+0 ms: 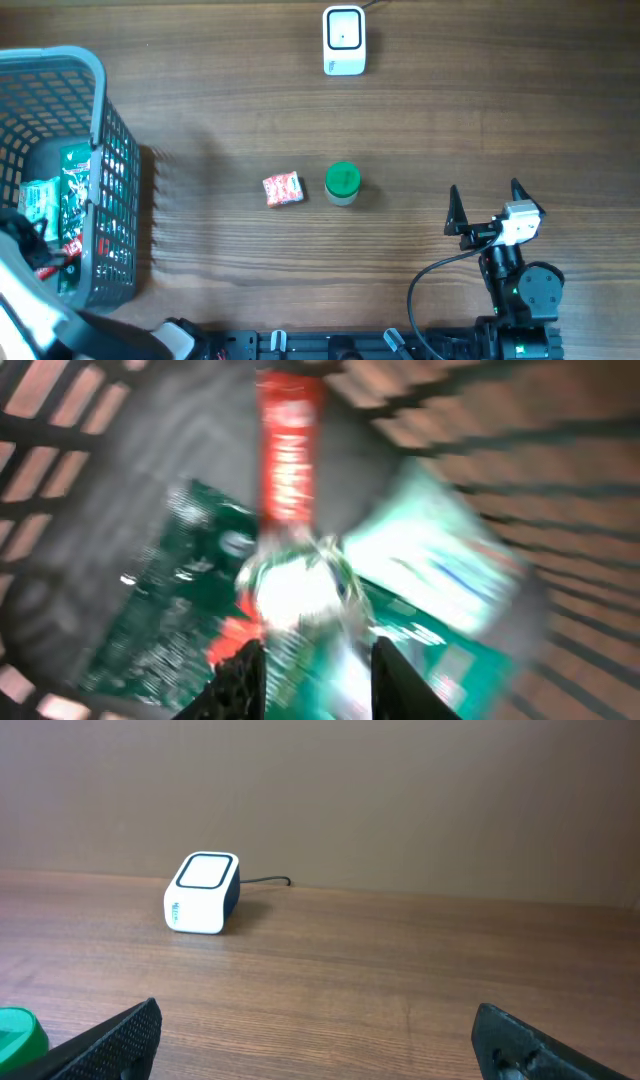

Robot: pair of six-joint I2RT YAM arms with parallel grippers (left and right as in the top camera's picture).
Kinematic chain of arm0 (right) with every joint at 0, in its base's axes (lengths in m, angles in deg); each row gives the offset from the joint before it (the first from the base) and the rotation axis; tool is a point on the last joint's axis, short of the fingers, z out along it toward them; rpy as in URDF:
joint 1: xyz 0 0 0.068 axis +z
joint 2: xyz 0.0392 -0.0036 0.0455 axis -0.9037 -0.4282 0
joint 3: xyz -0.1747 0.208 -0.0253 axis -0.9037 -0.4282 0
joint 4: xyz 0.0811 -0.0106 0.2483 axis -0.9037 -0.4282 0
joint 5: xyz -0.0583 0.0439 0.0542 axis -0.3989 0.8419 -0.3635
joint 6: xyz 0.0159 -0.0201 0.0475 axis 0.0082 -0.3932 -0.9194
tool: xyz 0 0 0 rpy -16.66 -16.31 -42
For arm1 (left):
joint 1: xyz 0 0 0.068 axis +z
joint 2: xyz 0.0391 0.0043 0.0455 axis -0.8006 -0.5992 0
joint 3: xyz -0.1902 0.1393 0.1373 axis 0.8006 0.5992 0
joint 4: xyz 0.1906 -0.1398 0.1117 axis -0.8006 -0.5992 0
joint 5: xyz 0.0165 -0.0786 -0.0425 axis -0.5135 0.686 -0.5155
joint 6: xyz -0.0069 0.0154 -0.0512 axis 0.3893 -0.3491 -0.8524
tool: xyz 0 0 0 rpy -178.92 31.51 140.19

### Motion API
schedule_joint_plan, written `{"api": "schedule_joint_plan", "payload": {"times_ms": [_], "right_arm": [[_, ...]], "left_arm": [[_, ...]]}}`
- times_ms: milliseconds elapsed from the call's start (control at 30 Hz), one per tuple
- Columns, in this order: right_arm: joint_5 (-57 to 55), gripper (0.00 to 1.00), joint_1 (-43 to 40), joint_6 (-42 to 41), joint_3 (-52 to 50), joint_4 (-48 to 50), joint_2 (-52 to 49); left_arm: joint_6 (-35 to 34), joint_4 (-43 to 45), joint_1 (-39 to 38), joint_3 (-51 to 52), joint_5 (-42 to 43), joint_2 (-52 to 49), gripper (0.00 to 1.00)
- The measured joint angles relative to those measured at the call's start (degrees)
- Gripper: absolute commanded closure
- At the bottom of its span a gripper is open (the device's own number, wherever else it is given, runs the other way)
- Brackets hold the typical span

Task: Scan the item barcode

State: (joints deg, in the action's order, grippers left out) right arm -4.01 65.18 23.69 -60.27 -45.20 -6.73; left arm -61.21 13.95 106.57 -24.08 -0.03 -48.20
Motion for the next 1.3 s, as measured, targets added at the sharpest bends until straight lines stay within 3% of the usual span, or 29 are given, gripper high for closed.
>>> {"api": "schedule_joint_plan", "payload": {"times_ms": [133, 267, 433, 533, 800, 967, 1300], "right_arm": [[0.0, 0.0, 0.0, 0.0, 0.0, 0.0, 0.0], [0.0, 0.0, 0.0, 0.0, 0.0, 0.0, 0.0], [0.0, 0.0, 0.0, 0.0, 0.0, 0.0, 0.0], [0.0, 0.0, 0.0, -0.2, 0.0, 0.0, 0.0], [0.0, 0.0, 0.0, -0.2, 0.0, 0.0, 0.0], [0.0, 0.0, 0.0, -0.2, 0.0, 0.0, 0.0], [0.0, 0.0, 0.0, -0.2, 0.0, 0.0, 0.0]], "left_arm": [[2.4, 1.4, 0.0, -2.7, 5.3, 6.8, 0.77], [6.3, -1.0, 0.0, -2.9, 7.8, 8.7, 0.52], [12.9, -6.9, -2.6, -2.9, 8.4, 5.9, 0.34], [15.7, -7.6, -8.6, -2.9, 7.6, 2.4, 0.21], [17.3, -0.5, -29.1, -2.5, 0.5, -6.6, 0.02], [17.0, 0.1, -36.9, -1.5, -3.3, -10.6, 0.0], [17.0, -2.4, -33.8, -1.4, -6.7, -10.6, 0.0]]}}
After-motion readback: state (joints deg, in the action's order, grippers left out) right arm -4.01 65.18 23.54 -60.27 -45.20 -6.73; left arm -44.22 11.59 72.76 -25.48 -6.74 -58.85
